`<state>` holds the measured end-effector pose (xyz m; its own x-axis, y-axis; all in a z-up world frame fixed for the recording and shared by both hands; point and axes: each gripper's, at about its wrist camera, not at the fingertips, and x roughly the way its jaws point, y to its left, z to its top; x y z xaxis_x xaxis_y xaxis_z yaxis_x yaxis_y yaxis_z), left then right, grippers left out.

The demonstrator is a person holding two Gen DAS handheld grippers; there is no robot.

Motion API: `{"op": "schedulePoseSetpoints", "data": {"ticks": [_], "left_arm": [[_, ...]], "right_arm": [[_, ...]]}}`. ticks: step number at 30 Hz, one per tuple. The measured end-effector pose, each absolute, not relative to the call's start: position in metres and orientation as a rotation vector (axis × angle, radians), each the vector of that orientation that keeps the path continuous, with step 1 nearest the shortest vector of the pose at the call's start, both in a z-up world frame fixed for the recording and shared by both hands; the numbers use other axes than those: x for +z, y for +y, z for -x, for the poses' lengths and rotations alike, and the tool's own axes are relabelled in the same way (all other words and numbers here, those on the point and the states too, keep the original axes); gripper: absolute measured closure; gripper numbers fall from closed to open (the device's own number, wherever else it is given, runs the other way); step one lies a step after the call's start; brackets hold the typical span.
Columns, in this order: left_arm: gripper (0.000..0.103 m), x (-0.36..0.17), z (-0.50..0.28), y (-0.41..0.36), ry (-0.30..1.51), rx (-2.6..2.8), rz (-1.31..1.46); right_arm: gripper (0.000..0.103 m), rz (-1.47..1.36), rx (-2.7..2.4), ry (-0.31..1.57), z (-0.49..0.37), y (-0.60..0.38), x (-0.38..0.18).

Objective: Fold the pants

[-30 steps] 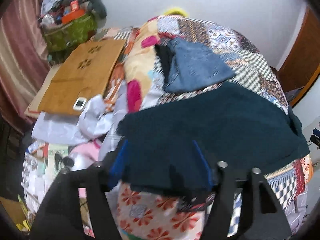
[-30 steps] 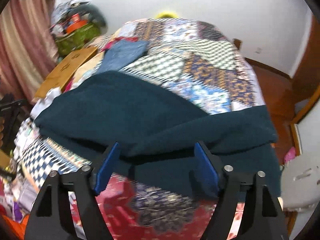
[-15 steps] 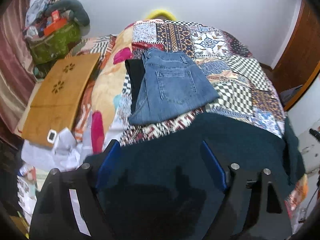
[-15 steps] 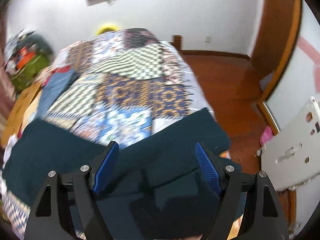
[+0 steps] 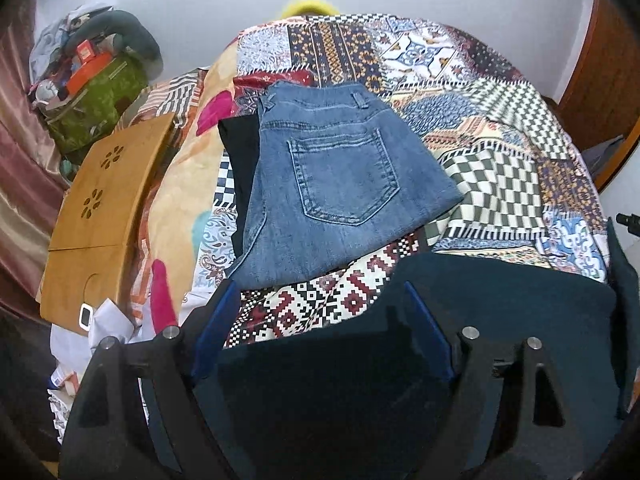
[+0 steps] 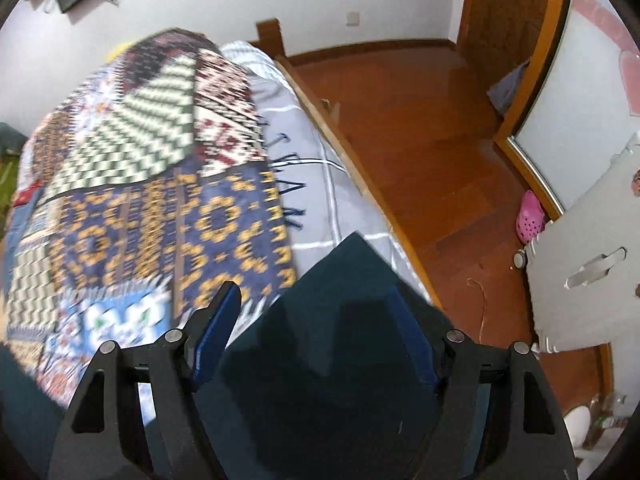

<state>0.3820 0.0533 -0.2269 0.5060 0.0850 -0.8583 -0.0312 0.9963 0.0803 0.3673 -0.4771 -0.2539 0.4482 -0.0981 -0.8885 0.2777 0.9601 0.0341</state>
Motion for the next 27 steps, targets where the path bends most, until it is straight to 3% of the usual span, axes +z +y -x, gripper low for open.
{"op": "schedulePoseSetpoints", "data": {"ticks": [2,4,6,9,14,27], "left_arm": [[0.021,-0.234,-0.385,0.051,1.049,0.071,-0.071],[0.021,-0.242,-0.387,0.048,1.062,0.070,-0.080],[0.021,-0.246,-0.387,0.047,1.071,0.061,-0.080],[0.021,-0.249,-0.386,0.043,1.079,0.053,-0.085],[0.021,-0.241,-0.376,0.032,1.070,0.031,-0.112],[0.017,-0.220,-0.337,-0.024,1.077,-0.074,-0.148]], "right_arm": [[0.037,-0.213,-0.255,1.122,-0.379,-0.487,-0.267],[0.049,-0.265,-0.253,1.173,-0.387,-0.494,-0.283],[0.055,-0.282,-0.254,1.222,-0.392,-0.498,-0.300],[0.058,-0.259,-0.264,1.210,-0.389,-0.498,-0.302],[0.083,-0.258,-0.260,1.193,-0.381,-0.503,-0.299],[0.088,-0.312,-0.237,0.953,-0.290,-0.537,-0.174]]}}
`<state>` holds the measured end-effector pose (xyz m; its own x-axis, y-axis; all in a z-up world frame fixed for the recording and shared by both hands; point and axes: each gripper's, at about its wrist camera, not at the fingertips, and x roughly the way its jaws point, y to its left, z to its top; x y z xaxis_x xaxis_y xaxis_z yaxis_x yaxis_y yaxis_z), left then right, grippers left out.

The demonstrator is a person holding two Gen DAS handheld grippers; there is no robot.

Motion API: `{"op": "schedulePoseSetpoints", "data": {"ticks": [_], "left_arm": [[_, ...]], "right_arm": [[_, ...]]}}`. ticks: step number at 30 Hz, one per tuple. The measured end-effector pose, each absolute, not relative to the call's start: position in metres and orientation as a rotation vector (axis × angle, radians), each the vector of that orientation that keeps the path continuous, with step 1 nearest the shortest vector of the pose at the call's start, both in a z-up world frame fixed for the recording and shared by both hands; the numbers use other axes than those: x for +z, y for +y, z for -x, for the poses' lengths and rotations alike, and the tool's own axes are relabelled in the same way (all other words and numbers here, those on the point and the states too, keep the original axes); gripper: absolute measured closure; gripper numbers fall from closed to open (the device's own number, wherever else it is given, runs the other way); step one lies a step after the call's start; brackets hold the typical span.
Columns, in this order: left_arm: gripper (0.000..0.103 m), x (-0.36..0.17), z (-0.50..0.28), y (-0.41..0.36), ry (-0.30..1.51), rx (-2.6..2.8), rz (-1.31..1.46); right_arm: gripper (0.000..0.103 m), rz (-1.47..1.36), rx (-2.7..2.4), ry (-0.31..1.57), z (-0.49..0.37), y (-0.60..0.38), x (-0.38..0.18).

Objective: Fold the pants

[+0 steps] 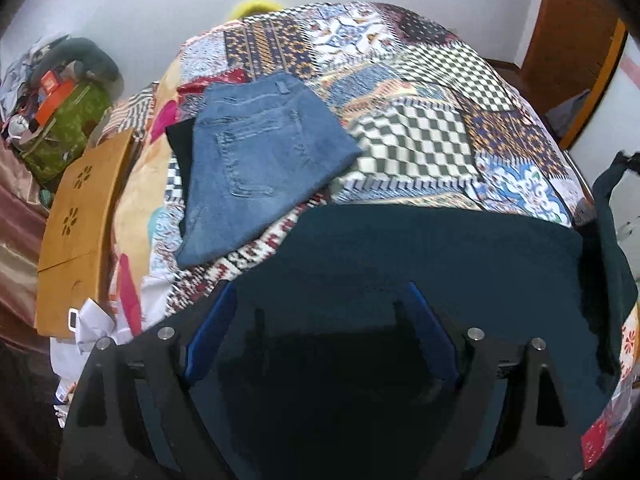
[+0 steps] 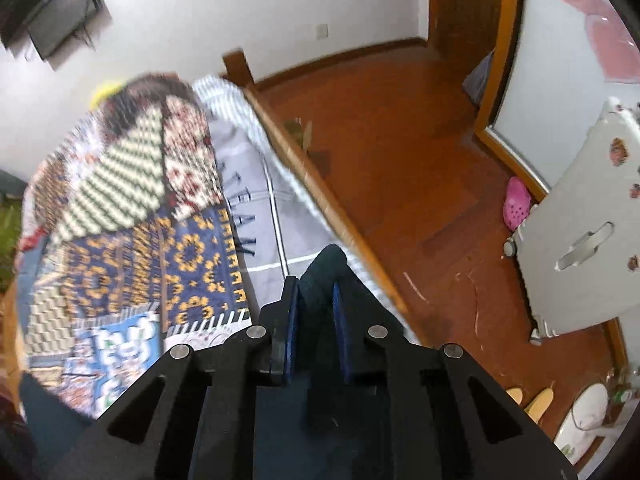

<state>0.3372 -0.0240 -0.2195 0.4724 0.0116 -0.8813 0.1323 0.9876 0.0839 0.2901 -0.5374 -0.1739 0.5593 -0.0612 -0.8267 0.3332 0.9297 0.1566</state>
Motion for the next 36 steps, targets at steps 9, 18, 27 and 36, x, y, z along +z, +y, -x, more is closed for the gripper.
{"op": "schedulePoseSetpoints", "data": {"ticks": [9,18,27,36], "left_arm": [[0.017,-0.221,-0.304,-0.083,1.101,-0.212,-0.179],[0.017,-0.240,-0.283,-0.118,1.141,-0.245,-0.203],[0.016,-0.242,-0.273,-0.119,1.117,-0.240,-0.225],[0.016,-0.214,-0.270,-0.080,1.043,-0.192,-0.140]], "right_arm": [[0.089,-0.330,-0.212,0.781,-0.214,-0.561,-0.100],[0.090,-0.266,-0.269,0.890,-0.181,-0.571,-0.156],[0.088,-0.220,-0.352,1.095,-0.164,-0.575,-0.234],[0.060,-0.010,-0.378,1.056,-0.169,-0.542,-0.191]]}}
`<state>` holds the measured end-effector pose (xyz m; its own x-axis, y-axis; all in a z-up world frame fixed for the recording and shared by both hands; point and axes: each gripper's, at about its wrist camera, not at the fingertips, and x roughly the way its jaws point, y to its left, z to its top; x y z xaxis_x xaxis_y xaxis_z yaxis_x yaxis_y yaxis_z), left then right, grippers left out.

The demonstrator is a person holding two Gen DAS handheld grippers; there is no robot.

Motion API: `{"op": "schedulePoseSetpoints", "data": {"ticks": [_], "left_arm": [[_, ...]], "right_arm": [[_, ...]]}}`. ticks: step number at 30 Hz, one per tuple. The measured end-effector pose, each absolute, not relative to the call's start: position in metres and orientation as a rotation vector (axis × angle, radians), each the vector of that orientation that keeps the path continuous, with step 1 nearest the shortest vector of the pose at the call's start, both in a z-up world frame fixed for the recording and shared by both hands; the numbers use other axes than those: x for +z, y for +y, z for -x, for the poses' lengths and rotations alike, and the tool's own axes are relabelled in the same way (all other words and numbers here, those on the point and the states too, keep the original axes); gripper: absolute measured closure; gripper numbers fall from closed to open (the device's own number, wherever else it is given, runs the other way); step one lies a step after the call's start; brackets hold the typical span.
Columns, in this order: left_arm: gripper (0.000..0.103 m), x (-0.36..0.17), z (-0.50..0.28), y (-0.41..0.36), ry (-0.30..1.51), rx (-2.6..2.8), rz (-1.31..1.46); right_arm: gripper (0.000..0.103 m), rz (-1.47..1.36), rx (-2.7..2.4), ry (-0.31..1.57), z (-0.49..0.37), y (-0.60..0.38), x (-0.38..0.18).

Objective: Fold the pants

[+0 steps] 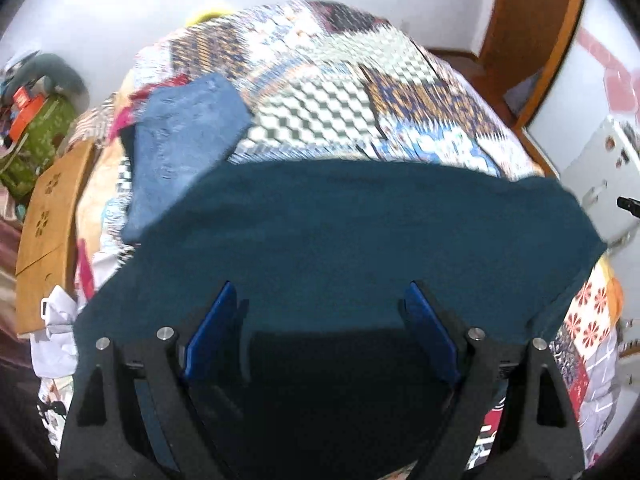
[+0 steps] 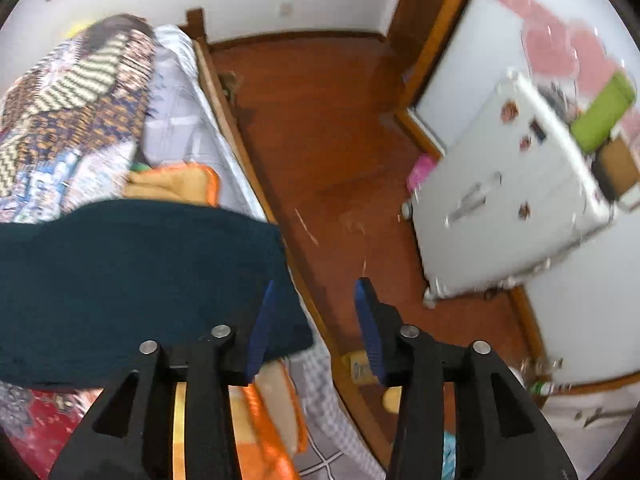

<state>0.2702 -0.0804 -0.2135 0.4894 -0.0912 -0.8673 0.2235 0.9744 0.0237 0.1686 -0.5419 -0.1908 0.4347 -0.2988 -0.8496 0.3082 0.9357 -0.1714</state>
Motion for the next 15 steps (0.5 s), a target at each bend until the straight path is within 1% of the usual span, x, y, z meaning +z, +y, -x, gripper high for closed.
{"op": "schedulePoseSetpoints", "data": {"ticks": [5,8,12,15], "left_arm": [[0.016,-0.174,-0.267,-0.024,0.943,-0.098,-0.069],[0.015,-0.155,-0.263,0.021,0.895,-0.016,-0.038],[0.013,-0.144,-0.259,0.092,0.867,0.115,0.015],[0.013,-0.148,-0.256,0.144,0.878,0.183,0.077]], "right_arm": [[0.057,0.014,-0.221,0.916,-0.183,-0.482,-0.144],[0.051,0.028,-0.093,0.843,-0.192,-0.432,-0.122],[0.049,0.063,0.093,0.783,-0.205,-0.358,-0.107],[0.049,0.100,0.222,0.772,-0.217,-0.300,-0.104]]}}
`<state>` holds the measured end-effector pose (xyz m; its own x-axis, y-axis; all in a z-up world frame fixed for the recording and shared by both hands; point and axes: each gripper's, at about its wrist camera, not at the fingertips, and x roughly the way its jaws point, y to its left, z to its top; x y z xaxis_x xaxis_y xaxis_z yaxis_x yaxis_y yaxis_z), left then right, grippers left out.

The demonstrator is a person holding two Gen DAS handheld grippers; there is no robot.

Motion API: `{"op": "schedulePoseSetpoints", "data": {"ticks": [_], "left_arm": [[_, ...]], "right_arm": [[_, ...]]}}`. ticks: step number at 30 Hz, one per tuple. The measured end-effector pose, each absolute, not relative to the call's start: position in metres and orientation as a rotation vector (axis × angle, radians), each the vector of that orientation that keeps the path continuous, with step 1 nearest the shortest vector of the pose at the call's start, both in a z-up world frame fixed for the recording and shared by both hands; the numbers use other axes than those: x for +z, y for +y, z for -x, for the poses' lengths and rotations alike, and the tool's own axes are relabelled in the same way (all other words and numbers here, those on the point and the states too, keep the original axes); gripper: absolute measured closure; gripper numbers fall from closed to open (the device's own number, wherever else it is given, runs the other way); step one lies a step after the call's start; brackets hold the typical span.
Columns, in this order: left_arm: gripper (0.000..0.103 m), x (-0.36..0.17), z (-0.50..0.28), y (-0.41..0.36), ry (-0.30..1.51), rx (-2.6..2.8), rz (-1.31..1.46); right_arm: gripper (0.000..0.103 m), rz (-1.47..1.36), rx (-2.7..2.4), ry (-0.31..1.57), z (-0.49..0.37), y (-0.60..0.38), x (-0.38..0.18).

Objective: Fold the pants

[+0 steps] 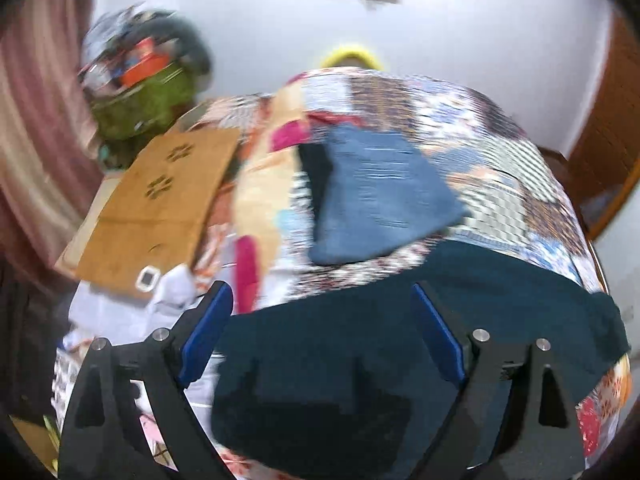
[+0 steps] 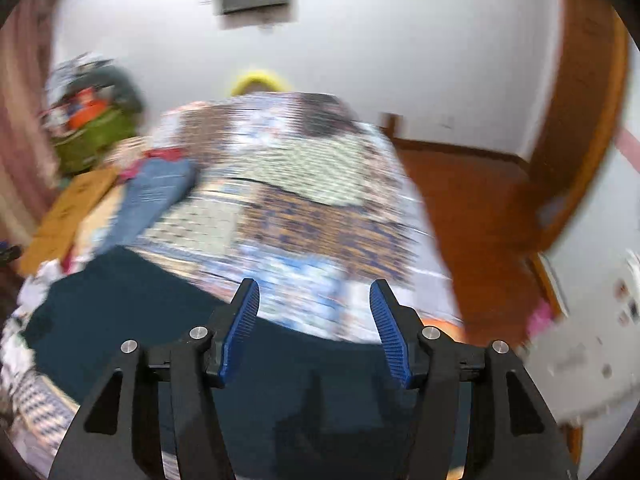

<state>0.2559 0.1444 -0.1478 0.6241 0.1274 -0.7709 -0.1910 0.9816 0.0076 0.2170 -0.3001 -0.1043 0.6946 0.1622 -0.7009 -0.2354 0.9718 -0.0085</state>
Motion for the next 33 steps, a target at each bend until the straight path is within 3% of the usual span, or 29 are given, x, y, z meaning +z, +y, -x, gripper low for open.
{"op": "schedulePoseSetpoints", "data": {"ticks": [10,15,24,26,29,33], "left_arm": [[0.013,-0.224,-0.262,0.252,1.035,0.290,0.215],[0.014,-0.268,-0.274,0.251,1.125,0.252,0.237],[0.028,-0.317,-0.312,0.243,1.243,0.129,0.326],[0.040,-0.316,-0.311,0.241,1.233,0.111,0.336],[0.062,-0.310,-0.303,0.238,1.203,0.076,0.360],[0.066,-0.300,-0.297,0.230,1.160,0.120,0.312]], "right_arm": [[0.049,0.224,0.505,0.831,-0.269,-0.147,-0.137],[0.049,0.258,0.592,0.912,-0.301,-0.094,-0.173],[0.049,0.224,0.695,1.122,-0.350,-0.045,-0.235],[0.049,0.213,0.715,1.159,-0.354,-0.040,-0.245],[0.062,0.233,0.745,1.171,-0.350,-0.035,-0.250],[0.080,0.258,0.738,1.146,-0.344,-0.032,-0.245]]}}
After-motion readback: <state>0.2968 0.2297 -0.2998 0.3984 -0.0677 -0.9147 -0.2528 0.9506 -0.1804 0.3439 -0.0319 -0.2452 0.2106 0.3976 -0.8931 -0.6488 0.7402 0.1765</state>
